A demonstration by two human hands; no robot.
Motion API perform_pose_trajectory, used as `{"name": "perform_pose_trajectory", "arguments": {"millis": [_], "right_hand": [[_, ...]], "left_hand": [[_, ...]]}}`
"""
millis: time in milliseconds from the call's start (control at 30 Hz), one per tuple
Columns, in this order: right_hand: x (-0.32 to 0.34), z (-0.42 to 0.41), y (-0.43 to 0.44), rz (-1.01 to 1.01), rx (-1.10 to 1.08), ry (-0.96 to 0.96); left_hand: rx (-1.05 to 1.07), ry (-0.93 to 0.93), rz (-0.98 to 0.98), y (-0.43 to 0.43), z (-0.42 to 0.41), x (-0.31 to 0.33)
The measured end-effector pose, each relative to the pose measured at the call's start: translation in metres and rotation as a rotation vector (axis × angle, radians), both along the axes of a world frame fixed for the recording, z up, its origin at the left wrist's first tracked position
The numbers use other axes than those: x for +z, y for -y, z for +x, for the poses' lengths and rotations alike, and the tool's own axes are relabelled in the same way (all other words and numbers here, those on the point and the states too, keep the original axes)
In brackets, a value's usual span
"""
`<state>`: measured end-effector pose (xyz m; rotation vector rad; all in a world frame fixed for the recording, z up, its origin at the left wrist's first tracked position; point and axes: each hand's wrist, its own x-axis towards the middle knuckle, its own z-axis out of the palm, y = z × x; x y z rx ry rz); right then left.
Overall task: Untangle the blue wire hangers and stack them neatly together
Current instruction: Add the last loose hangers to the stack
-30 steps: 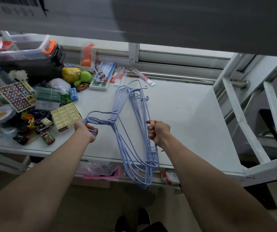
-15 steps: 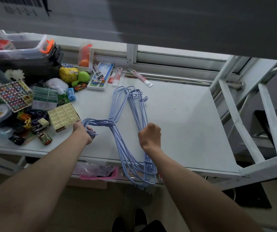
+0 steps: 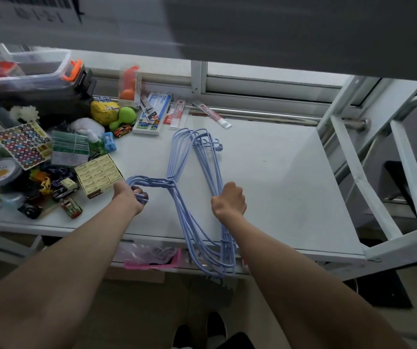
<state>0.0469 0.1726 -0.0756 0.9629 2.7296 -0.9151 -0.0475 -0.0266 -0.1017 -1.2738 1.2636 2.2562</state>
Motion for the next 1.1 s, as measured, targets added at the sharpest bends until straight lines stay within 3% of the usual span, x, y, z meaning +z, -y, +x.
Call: {"name": "perform_pose_trajectory", "arguments": {"millis": [167,300,500,667,867,1100], "right_hand": [[0.003,-0.001,0.010,0.105,0.087,0.001],[0.000,-0.003,0.014,0.140,0.121,0.045],[-0.007,-0.004,0.006,0.085,0.165,0.091],[-0.011,-0.003,0.003,0.132,0.206,0.061],[-0.019,-0.003,0.001,0.231,0.245,-0.003],[-0.030,-0.007,-0.006,0.288,0.306,-0.050]], "left_hand": [[-0.023,-0.033,0.038,0.006,0.000,-0.003],[-0.016,0.006,-0.058,0.008,-0.004,-0.007],[-0.063,0.099,-0.509,0.007,-0.007,-0.010],[-0.386,0.004,-0.902,0.001,0.002,0.001],[-0.812,-0.025,-1.198,0.009,0.000,-0.001],[-0.924,-0.055,-1.440,0.013,0.002,-0.007]]}}
